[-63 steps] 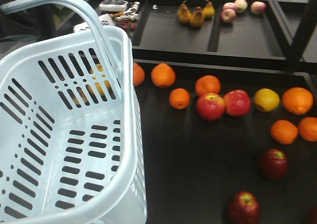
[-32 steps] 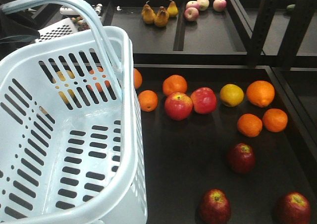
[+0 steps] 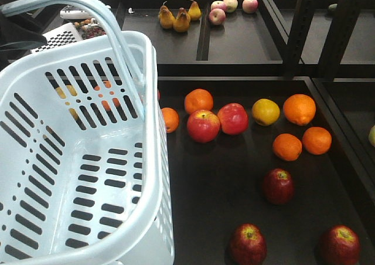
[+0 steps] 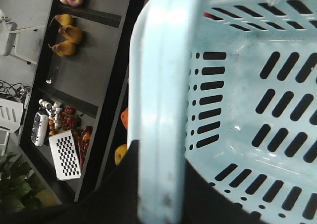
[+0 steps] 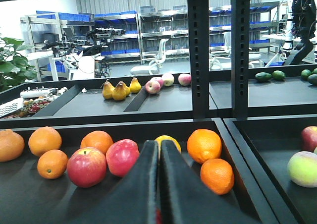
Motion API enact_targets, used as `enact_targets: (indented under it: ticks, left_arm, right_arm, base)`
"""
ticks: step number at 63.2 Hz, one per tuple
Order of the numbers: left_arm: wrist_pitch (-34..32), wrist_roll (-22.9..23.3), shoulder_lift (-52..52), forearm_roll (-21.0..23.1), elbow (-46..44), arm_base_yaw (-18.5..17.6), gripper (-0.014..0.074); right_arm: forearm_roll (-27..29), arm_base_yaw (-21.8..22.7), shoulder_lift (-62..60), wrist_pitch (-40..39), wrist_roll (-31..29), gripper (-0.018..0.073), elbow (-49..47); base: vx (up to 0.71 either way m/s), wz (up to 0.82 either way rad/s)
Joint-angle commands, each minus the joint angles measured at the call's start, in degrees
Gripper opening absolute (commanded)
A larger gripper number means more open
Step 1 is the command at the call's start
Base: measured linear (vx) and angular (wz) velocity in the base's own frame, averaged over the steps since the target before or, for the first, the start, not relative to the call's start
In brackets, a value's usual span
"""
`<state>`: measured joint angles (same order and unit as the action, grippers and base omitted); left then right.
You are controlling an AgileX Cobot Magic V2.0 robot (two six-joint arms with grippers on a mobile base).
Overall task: Pick three apples into basket with both arms
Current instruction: 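Turn the base back toward the apples on the fruit table, then swing the left arm forward, lowering the basket over the table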
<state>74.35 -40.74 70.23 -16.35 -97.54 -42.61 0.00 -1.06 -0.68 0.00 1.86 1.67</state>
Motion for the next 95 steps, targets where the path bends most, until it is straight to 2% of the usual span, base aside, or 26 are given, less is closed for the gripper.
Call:
enact_targets:
  ticks: [1, 95]
  left_arm:
    - [-3.01, 0.60, -1.07, -0.92, -1.70, -0.19, -0.0006]
    - [-3.48, 0.60, -0.96, -0.66, -1.65, -0.19, -0.0006]
  right_arm:
    - [0.00, 0.43, -0.73, -4.18, -0.35, -0.0008, 0.74]
    - [0.00, 0.43, -0.73, -4.18, -0.35, -0.0008, 0.74]
  base:
    - [0.00, 0.00]
    - [0.00, 0.00]
